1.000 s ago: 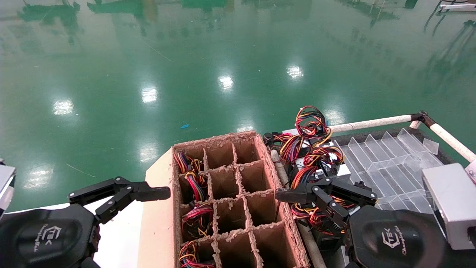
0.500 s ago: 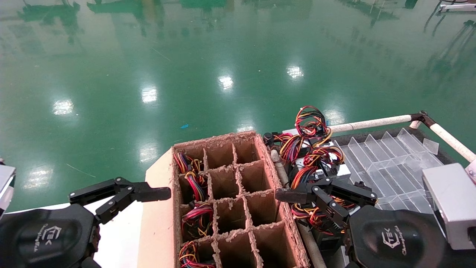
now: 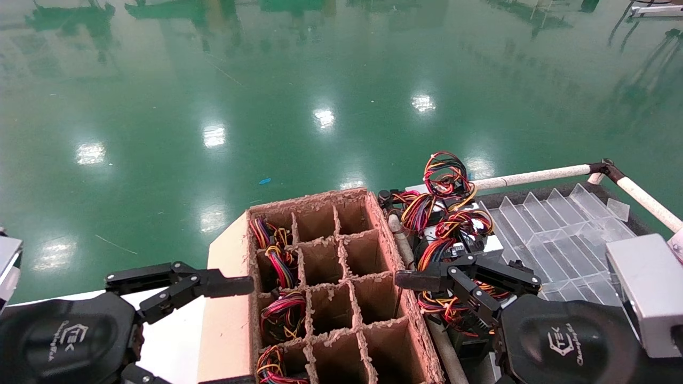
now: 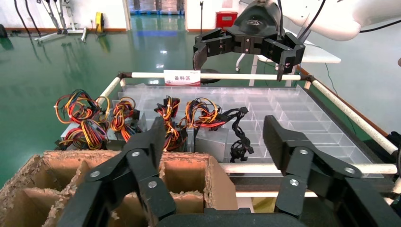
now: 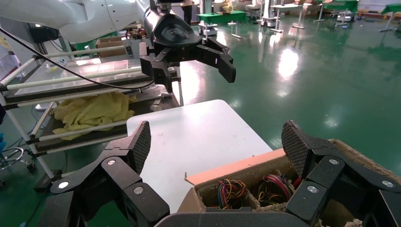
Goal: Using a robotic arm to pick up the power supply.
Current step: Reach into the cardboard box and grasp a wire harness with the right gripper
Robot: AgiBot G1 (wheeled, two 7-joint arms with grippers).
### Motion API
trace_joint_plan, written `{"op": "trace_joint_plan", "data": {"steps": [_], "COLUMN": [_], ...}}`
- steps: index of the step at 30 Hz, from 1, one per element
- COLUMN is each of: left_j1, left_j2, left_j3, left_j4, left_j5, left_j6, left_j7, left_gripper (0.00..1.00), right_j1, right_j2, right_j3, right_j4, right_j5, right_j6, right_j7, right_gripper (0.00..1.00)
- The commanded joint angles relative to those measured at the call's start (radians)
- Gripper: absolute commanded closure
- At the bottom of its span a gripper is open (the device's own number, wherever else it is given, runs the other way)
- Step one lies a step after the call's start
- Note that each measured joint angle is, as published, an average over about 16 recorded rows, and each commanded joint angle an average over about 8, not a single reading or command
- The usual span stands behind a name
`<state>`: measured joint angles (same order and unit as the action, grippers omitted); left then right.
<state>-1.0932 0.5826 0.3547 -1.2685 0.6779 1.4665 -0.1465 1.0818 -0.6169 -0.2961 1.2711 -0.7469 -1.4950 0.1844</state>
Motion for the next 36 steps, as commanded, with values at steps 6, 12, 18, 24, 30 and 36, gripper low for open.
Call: {"op": "trace_joint_plan", "data": {"steps": [6,12,18,24,30,36], "left_j1": [0.0,0.0,0.0,0.0,0.0,0.0], "left_j2": [0.0,0.0,0.0,0.0,0.0,0.0], "left_j3": [0.0,0.0,0.0,0.0,0.0,0.001], "left_j4": [0.0,0.0,0.0,0.0,0.0,0.0], "left_j5": [0.0,0.0,0.0,0.0,0.0,0.0], "left_j6": [0.0,0.0,0.0,0.0,0.0,0.0], "left_j7": [0.0,0.0,0.0,0.0,0.0,0.0], "left_gripper": [1.0,1.0,1.0,1.0,1.0,1.0], "right_j1": [0.019,0.085,0.157,0.224,0.309,0.385], "right_j2": [-0.027,-0.097,-0.203,-0.31,-0.413,-0.511], "right_j3": [-0.035,-0.111,-0.189,-0.256,-0.322,-0.377], "right_j4": [-0.032,-0.088,-0.171,-0.271,-0.396,-0.535], "right_j5": [-0.057,-0.167,-0.257,-0.342,-0.439,-0.525], "right_j6": [-0.003,-0.029,-0.054,-0.055,-0.052,-0.043], "right_j7": [-0.003,0.007,0.0,-0.035,-0.081,-0.14], "right_gripper": [0.0,0.0,0.0,0.17,0.8,1.0]}}
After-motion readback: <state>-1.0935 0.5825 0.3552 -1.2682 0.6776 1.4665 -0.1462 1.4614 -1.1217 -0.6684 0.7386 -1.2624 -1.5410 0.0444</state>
